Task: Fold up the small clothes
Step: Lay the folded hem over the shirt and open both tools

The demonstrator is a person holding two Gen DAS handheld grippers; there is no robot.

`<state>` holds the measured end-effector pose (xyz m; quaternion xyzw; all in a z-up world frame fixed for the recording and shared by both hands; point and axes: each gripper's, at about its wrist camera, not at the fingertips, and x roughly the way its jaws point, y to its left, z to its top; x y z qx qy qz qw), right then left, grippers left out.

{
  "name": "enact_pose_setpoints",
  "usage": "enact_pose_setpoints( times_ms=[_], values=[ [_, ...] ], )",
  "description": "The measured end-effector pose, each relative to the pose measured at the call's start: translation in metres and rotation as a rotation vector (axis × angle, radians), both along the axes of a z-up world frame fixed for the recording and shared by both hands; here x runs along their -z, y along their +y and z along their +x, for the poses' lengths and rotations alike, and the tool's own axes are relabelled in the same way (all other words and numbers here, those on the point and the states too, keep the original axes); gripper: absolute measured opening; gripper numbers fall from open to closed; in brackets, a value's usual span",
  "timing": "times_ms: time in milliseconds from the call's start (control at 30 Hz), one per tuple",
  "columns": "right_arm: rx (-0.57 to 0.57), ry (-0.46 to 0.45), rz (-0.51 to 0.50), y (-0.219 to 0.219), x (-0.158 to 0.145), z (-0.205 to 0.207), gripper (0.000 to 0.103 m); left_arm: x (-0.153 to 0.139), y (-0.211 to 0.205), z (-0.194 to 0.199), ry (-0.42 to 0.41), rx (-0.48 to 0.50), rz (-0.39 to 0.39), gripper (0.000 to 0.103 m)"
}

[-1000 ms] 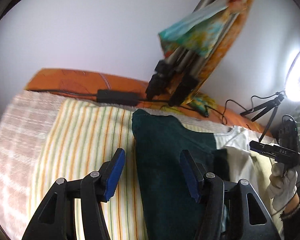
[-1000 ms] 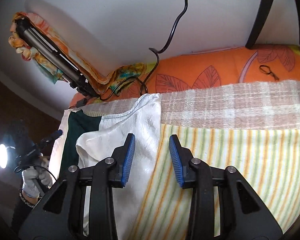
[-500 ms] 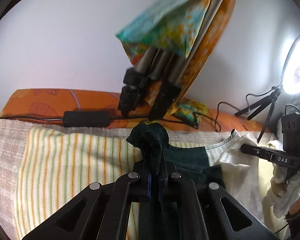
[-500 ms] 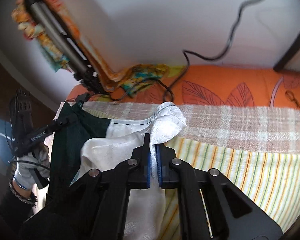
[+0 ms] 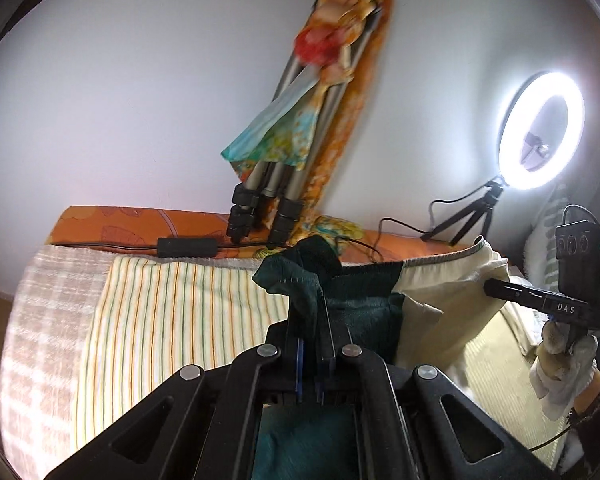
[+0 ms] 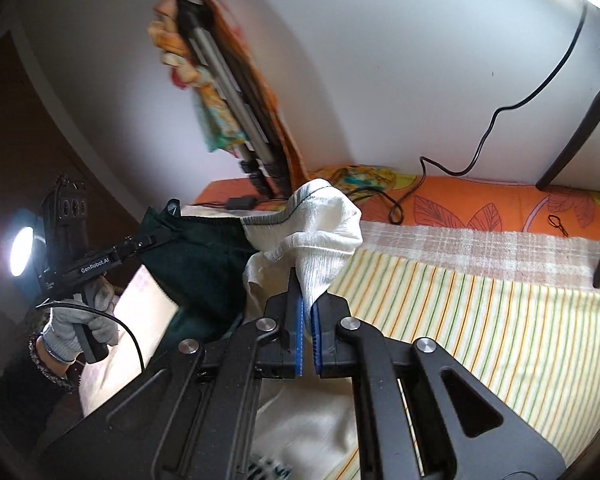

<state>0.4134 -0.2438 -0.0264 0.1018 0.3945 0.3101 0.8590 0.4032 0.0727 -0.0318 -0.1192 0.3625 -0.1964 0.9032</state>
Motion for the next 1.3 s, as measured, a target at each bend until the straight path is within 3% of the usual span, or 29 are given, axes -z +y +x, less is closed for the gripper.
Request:
enact_pose_setpoints(
  times_ms=[267,533,733,967,1100,1200,1300],
  values=[
    [-0.022,-0.009,-0.023,0.0,-0.02,-0.06,0.005,-0.027,0.006,-0.057,-0.025,0.005,0.008,0.0],
    [-0.036,-0.006,-0.039,0.005,-0.03,-0.122,0.005,-0.032,0.006,-0.118,-0.016,0.016,0.013,0.0],
    [-0.063,0.003,-0.081,0.016,-0.02,-0.169,0.005,-0.023,0.005,-0.167,-0.007,0.04,0.033,0.0],
    [-0.086,0.024,-0.152,0.022,0.009,-0.208,0.005,0.008,0.006,-0.212,0.048,0.07,0.104,0.0],
    [-0.102,0.001,-0.236,0.027,0.019,-0.227,0.005,0.025,0.002,-0.242,0.078,0.132,0.192,0.016],
    [-0.123,-0.018,-0.331,0.031,0.023,-0.241,0.005,0.033,0.006,-0.264,0.094,0.168,0.251,0.018],
    [-0.149,-0.017,-0.377,0.027,0.027,-0.257,0.007,0.033,0.024,-0.282,0.109,0.155,0.238,0.022]
  ],
)
